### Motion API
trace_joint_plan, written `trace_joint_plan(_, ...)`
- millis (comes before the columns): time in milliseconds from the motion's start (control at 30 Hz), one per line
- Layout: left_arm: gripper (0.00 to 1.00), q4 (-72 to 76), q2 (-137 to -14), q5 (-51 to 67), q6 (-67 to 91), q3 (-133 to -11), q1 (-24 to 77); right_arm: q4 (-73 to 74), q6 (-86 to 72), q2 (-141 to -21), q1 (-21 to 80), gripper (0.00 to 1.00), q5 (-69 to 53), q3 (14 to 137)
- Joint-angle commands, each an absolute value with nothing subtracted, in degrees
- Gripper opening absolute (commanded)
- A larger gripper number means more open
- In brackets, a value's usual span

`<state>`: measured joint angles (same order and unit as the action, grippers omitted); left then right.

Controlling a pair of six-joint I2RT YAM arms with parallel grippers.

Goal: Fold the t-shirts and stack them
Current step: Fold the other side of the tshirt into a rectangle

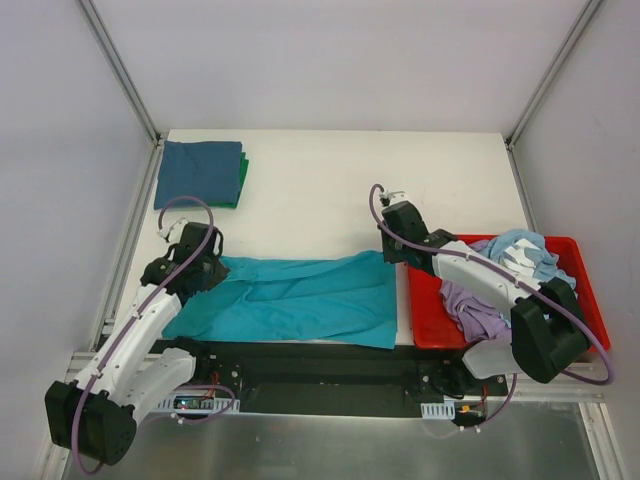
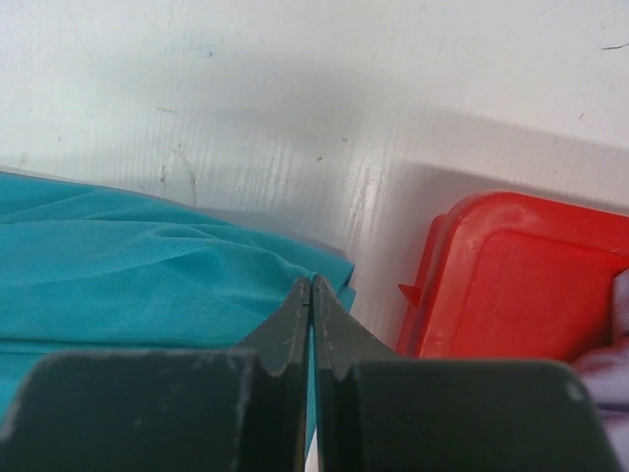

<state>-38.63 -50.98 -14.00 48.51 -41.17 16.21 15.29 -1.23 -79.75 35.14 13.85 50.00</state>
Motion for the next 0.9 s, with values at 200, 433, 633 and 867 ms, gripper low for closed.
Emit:
trace_joint_plan(200,0.00,-42.71,-46.41,-8.62,53.43,-32.44,16.87,13.18,-1.58,-77.26,35.42,0.01,10.90,47.64)
trace_joint_plan(433,0.00,-45.61,-43.95,-10.46,54.93,-28.13,16.87,13.18,-4.30,-75.68,36.03,0.03,9.50,44.04)
trace_joint_plan(633,0.16,-47.90,-41.84,-8.53,55.37,-29.70,16.87,15.55,-5.10,-68.39,39.02,0.08,7.39,40.00)
trace_joint_plan(867,0.15,-51.06,-36.22,-10.81,57.39,-31.28,16.87,21.09,-5.45,-61.71,41.39,0.13,7.12,37.71)
